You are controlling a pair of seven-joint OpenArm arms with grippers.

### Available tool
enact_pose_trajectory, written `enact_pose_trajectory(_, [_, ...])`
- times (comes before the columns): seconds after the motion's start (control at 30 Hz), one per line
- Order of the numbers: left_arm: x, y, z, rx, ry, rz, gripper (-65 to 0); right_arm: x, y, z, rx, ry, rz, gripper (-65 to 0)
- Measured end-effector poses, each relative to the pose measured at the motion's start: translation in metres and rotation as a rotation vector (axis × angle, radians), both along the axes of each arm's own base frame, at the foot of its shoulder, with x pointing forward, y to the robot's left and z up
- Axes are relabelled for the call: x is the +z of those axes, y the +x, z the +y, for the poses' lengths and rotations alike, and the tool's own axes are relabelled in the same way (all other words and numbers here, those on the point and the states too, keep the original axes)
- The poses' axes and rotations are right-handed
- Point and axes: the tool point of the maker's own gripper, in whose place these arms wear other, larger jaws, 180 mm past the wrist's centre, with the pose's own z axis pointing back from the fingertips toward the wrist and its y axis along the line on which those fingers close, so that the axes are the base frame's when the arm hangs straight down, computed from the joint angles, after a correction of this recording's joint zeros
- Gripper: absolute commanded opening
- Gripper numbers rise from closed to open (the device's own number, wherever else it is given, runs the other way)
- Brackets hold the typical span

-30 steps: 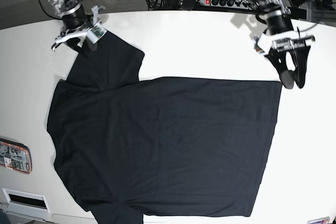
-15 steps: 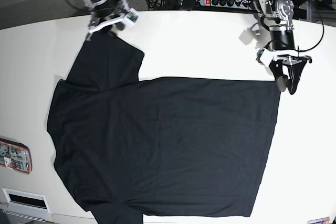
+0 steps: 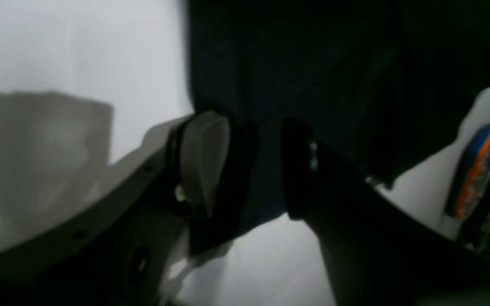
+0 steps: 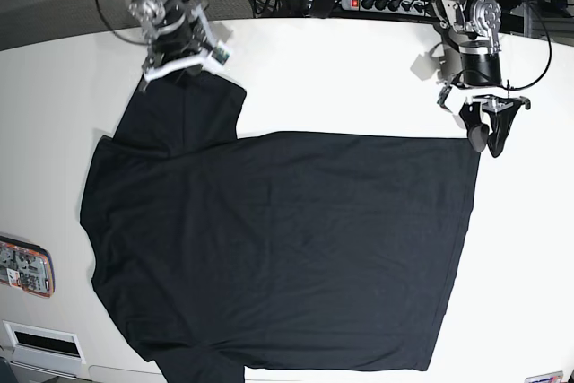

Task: Fold the T-shirt properly
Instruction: 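Lower the right gripper onto the shirt's shoulder edge and grasp it, then lower the left gripper to the opposite shoulder corner and grasp it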

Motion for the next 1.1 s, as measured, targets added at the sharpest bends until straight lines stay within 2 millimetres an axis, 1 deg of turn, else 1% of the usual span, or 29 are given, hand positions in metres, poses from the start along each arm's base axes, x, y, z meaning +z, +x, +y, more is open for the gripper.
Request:
enact_pose_trajectory(0.1, [0.0, 0.0, 0.0, -0.001, 0.0, 0.0, -41.5, 0.0, 0.015, -0.008, -0.025, -0.033, -0.012, -40.9])
enact_pose_trajectory(0.17, [0.0, 0.0, 0.0, 0.0, -0.001, 0.001, -41.5, 0.0, 0.018, -0.014, -0.042, -0.056, -0.01, -40.8])
enact_pose_trajectory(0.33, [-0.001, -0.001, 0.0, 0.001, -0.001, 0.004, -41.5, -0.001, 0.016, -0.015, -0.044, -0.064, -0.004, -41.1])
enact_pose_trajectory(0.37, [-0.001, -0.001, 0.0, 0.001, -0.001, 0.004, -41.5, -0.001, 0.016, -0.015, -0.044, -0.064, -0.005, -42.7])
enact_pose_trajectory(0.4, [-0.001, -0.001, 0.0, 0.001, -0.001, 0.004, -41.5, -0.002, 0.015, -0.014, -0.038, -0.064, 0.0, -45.7])
enact_pose_trajectory(0.43, [-0.001, -0.001, 0.0, 0.001, 0.0, 0.004, -41.5, -0.005, 0.011, -0.009, -0.011, -0.066, 0.023, -51.4])
enact_pose_trajectory(0.47, [-0.001, -0.001, 0.0, 0.001, 0.0, 0.004, -41.6, -0.008, 0.006, -0.005, 0.028, -0.076, 0.052, -59.0])
enact_pose_trajectory(0.5, [-0.002, -0.001, 0.0, 0.0, -0.001, 0.005, -41.7, -0.011, 0.002, 0.0, 0.068, -0.079, 0.079, -65.0])
enact_pose_trajectory(0.6, [-0.007, -0.002, 0.0, 0.0, -0.005, 0.017, -41.7, -0.013, -0.004, 0.003, 0.12, -0.089, 0.121, -65.0])
enact_pose_trajectory(0.87, [-0.007, -0.002, 0.0, -0.001, -0.006, 0.016, -41.7, -0.012, -0.002, 0.003, 0.105, -0.081, 0.123, -65.0])
enact_pose_trajectory(1.03, [-0.006, -0.001, -0.011, -0.069, -0.01, -0.001, -41.7, -0.012, -0.002, 0.003, 0.106, -0.08, 0.123, -65.0])
enact_pose_trajectory(1.1, [-0.007, -0.002, -0.012, -0.076, -0.009, 0.003, -41.7, -0.012, -0.002, 0.003, 0.106, -0.08, 0.123, -65.0])
